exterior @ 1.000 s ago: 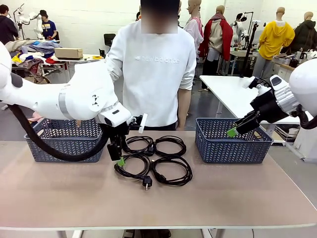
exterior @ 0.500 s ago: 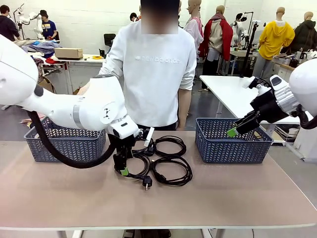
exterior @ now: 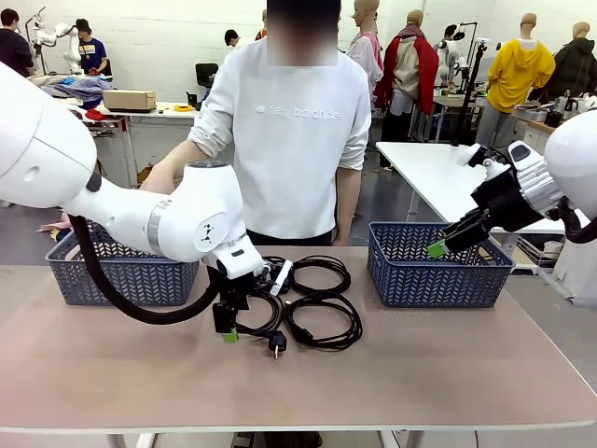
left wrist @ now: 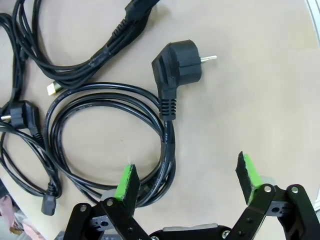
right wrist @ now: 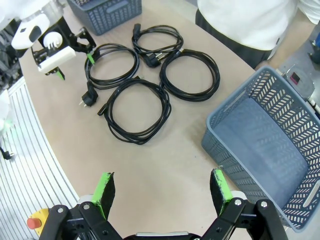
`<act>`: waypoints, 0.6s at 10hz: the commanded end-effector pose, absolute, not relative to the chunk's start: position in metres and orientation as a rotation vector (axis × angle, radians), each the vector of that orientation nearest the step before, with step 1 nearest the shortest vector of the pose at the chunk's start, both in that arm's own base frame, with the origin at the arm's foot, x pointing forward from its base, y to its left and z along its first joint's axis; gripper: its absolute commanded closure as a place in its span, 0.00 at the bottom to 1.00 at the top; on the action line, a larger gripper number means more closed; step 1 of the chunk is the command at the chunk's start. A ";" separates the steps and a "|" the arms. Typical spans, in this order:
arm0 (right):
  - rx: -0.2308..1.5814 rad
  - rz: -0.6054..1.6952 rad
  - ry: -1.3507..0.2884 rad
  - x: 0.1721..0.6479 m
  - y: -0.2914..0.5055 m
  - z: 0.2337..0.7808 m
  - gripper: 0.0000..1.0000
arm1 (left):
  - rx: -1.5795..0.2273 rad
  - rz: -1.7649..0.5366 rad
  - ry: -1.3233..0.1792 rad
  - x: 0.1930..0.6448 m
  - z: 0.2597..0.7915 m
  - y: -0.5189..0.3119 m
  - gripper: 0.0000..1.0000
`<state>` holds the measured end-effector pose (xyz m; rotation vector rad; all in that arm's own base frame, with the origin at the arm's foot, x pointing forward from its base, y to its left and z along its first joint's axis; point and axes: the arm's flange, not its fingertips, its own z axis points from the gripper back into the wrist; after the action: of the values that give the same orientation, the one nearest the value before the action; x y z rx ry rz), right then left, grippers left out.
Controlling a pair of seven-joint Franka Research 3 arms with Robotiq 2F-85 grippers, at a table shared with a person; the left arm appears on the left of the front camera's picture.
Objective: Organize the cables according to human instructions.
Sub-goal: Pick up a bundle of cables and place it in the basket indicated by the human.
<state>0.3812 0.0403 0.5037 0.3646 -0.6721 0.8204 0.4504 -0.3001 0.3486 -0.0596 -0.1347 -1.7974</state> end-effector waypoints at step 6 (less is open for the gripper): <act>0.380 0.839 -0.692 0.383 0.038 0.502 0.00 | 0.006 -1.775 -0.130 0.464 0.327 -0.311 0.00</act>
<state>0.3812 0.0403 0.5037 0.3647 -0.6721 0.8203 0.4595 -0.3088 0.3280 -0.0158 -0.1324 -1.7788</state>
